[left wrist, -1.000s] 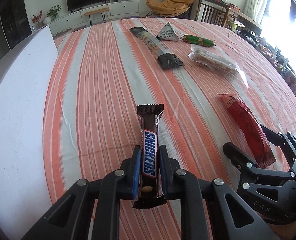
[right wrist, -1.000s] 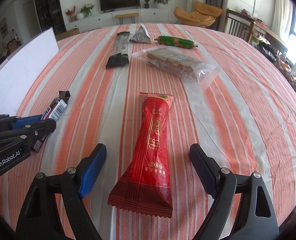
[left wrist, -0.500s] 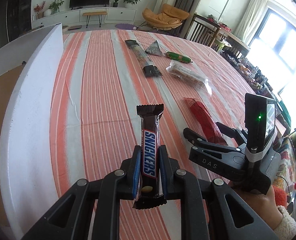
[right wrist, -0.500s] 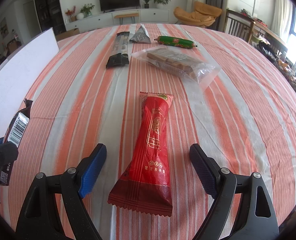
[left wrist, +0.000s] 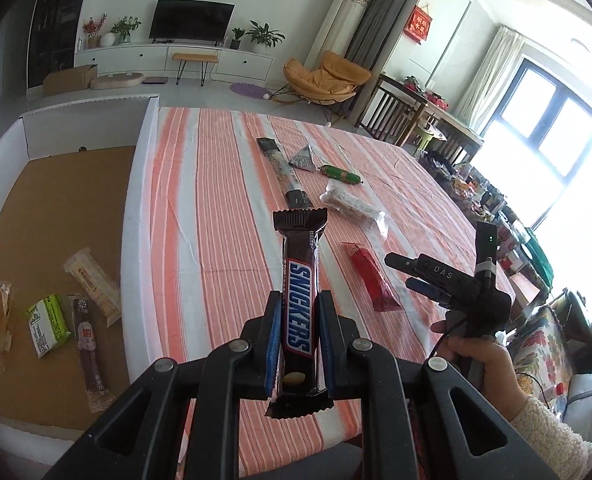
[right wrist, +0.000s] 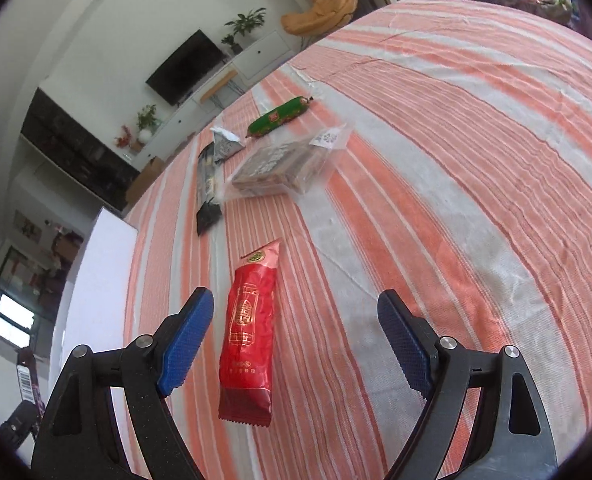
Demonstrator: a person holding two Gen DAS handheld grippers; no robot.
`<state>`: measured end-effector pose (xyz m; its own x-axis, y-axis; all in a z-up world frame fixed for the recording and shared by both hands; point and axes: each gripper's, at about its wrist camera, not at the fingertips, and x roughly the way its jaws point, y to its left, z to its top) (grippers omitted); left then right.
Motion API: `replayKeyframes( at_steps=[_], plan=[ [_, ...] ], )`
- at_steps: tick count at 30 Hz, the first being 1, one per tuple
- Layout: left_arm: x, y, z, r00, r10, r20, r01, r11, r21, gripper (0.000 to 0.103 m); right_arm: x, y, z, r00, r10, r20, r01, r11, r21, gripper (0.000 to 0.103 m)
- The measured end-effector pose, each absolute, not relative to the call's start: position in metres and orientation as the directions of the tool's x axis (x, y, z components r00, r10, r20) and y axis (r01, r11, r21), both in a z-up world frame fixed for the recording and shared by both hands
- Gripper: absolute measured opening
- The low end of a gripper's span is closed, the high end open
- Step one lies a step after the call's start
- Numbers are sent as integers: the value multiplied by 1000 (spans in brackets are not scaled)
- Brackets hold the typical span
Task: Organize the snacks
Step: 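Carry the Snickers bar with the left tool while the right tool carries the red snack over the box, then lower both snacks into the white box and open both tools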
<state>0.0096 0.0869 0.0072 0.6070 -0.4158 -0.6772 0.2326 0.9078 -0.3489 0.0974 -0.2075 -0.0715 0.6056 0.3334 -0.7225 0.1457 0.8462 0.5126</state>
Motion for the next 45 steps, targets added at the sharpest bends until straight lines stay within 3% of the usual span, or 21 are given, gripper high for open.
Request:
replayKeyframes(
  at_steps=[4,8,10,12,16,20,25,31,33,34,35,36,37,41,45],
  plan=[
    [3,98,19,615,-405,-676,232,913,-335,17,125,-155,-66,441,216,-871,44,964,262,85],
    [-5,122,32,654,-358,-666,197,931,-307,17,140,-131,-77,372,138,-918,7,988,151,83],
    [-10,140,39,677,-327,-659,166,940,-297,17,140,-127,-79,379,98,-920,-3,995,105,66],
    [-11,159,41,693,-289,-661,129,951,-281,17,136,-131,-79,376,93,-922,4,995,102,25],
    [-8,204,38,713,-210,-669,30,962,-270,17,129,-158,-73,377,240,-895,74,955,287,17],
    [-8,243,31,732,-121,-671,-73,964,-254,17,119,-162,-50,410,426,-806,78,865,496,16],
    [-6,275,16,722,-52,-690,-162,957,-241,17,109,-93,9,406,634,-658,-88,744,662,16],
    [-5,295,-7,703,-9,-711,-224,946,-234,17,87,40,57,283,781,-557,-326,625,709,17],
    [-9,303,-16,701,15,-713,-253,940,-230,17,85,78,53,238,791,-563,-373,610,699,25],
    [-9,306,-21,701,29,-713,-270,936,-227,25,85,93,46,219,784,-581,-386,616,686,30],
    [-9,308,-25,696,41,-717,-285,932,-223,34,85,103,39,205,772,-602,-391,628,673,54],
    [-10,311,-29,692,52,-720,-302,927,-224,59,84,108,32,210,757,-619,-389,646,657,70],
    [-11,314,-32,695,61,-716,-320,918,-233,79,84,106,26,232,739,-633,-384,667,638,70],
    [-14,313,-33,728,69,-683,-345,896,-278,83,76,65,11,373,626,-685,-371,777,508,70],
    [-8,282,-18,760,46,-648,-289,917,-274,83,81,-10,-8,549,375,-747,-259,926,274,72]
  ],
)
